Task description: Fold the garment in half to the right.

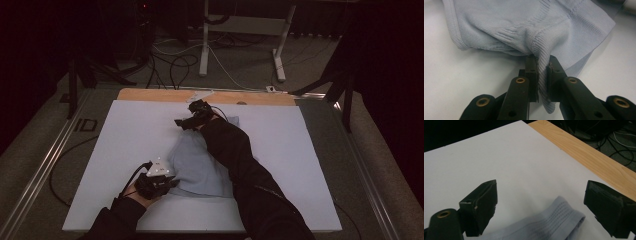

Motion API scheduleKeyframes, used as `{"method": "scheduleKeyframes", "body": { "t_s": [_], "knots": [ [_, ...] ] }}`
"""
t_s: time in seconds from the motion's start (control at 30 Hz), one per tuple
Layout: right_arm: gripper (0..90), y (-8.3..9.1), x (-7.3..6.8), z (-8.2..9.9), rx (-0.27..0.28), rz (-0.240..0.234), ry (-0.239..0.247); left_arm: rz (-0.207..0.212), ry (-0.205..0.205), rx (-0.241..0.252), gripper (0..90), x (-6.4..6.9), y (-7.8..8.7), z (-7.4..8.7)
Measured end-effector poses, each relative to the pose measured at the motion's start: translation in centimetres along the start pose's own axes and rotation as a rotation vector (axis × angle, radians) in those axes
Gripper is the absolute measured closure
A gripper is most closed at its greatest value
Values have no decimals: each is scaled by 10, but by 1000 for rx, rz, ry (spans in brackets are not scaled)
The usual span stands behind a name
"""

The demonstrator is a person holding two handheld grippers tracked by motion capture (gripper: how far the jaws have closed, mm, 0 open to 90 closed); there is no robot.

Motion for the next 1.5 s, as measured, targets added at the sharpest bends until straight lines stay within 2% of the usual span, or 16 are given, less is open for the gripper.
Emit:
{"method": "scheduleKeyframes", "body": {
  "t_s": [0.2, 0.3, 0.33, 0.43, 0.5, 0.6, 0.8, 1.03, 1.2, 1.33, 1.5],
  "knots": [
    [118, -19, 7, -1, -54, 7, -21, -1, 2, 0, 829, 0, 0, 0],
    [120, -27, 9, 1, -79, -10, -75, -1, 0, -1, 829, 0, 0, 0],
    [147, -30, 11, 2, -83, 3, -61, -2, 1, 2, 829, 0, 0, 0],
    [231, -36, 14, 6, -113, 41, -90, -2, 3, 1, 829, 0, -1, 1],
    [279, -39, 17, 7, -136, 93, -85, 0, 1, -2, 829, 0, -1, 1],
    [346, -45, 21, 10, -171, 114, -110, 0, 4, -5, 829, 0, -1, 1],
    [389, -56, 23, 19, -231, 153, -91, 4, 7, -11, 829, 1, -3, 2],
    [465, -64, 22, 22, -271, 193, -25, 7, 9, -16, 829, 1, -3, 3],
    [596, -62, 20, 21, -295, 200, -13, 9, 10, -23, 829, 1, -4, 4],
    [751, -62, 19, 20, -310, 212, -5, 6, 15, -24, 829, 1, -5, 5],
    [832, -61, 17, 20, -331, 206, 14, 10, 24, -28, 829, 0, -7, 7]
  ]
}}
Point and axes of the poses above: each handheld gripper's, and its own axes: y roughly backward along the jaws, z roughly out of its underside, x roughly to its right, the point moved 3 cm from there along -y, roughly forward along the jaws, and after that the axes turned 7 degrees about -y, right-handed, at the moved point
